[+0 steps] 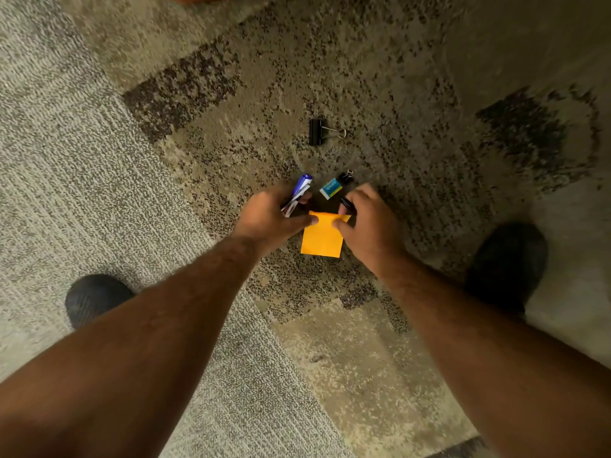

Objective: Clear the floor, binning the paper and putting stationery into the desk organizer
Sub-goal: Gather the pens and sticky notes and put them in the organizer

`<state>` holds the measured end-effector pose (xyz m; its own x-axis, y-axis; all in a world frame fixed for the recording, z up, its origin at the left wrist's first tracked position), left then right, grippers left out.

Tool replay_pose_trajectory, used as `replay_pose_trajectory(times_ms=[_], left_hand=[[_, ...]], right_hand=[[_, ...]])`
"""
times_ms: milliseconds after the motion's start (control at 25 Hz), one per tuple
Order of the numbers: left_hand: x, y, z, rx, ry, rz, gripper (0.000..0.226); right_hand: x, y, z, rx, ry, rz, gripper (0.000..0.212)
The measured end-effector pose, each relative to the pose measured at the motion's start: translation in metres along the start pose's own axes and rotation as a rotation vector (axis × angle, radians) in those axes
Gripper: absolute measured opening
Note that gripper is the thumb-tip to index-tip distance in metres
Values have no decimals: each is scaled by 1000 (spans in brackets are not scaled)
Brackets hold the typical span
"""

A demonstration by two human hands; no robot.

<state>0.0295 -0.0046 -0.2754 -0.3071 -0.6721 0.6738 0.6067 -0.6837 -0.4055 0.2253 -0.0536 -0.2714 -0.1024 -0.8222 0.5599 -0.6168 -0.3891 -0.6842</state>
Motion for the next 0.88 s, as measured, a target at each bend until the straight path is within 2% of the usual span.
replay_pose_trajectory(times_ms=[80,160,280,320,400,480,520,640,760,800,880], left_hand=[[2,3,-2,76,-10,-15,52],[2,9,-6,310,-94,-78,45],[0,10,-12,529,-225,-121,27],[0,6,-15,567,-247,-117,25],[1,-5,-20,644,-262,-71,25],[1,-18,-26,688,-269,2,28],[1,-22,-29,692,-272,29,27],[-1,-27,-31,660,-261,39,23],[-6,-27,-28,651,-247,24,19],[-8,-26,-27,650,-247,16,19],[-12,-23,-27,646,-254,7,20]], right_hand=[[-4,-3,8,-319,71,-69,18],[-6,-5,8,-560,114,-161,17],[-12,-20,-3,-652,45,-130,9],[-16,-28,-7,-550,-15,-70,11],[-23,-39,-18,-154,-189,32,26],[-28,-35,-26,136,-269,16,41],[-29,-32,-29,199,-268,-10,44],[-31,-29,-32,245,-278,-10,32],[-29,-34,-24,-9,-260,56,26],[-27,-39,-15,-193,-174,102,24],[-25,-43,13,-676,148,156,31]])
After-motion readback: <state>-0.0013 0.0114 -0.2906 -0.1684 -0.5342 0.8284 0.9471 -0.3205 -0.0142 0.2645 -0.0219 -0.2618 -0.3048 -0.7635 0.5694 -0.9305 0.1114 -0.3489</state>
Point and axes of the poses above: each hand's wrist, its own x-axis away from the middle knuckle, its own y-axis out of the palm, z = x × y, the point moved 6 cm from there along -x, towards the middle knuckle, and after that the axes turned 4 degrees about -z, right-handed, at the moved point
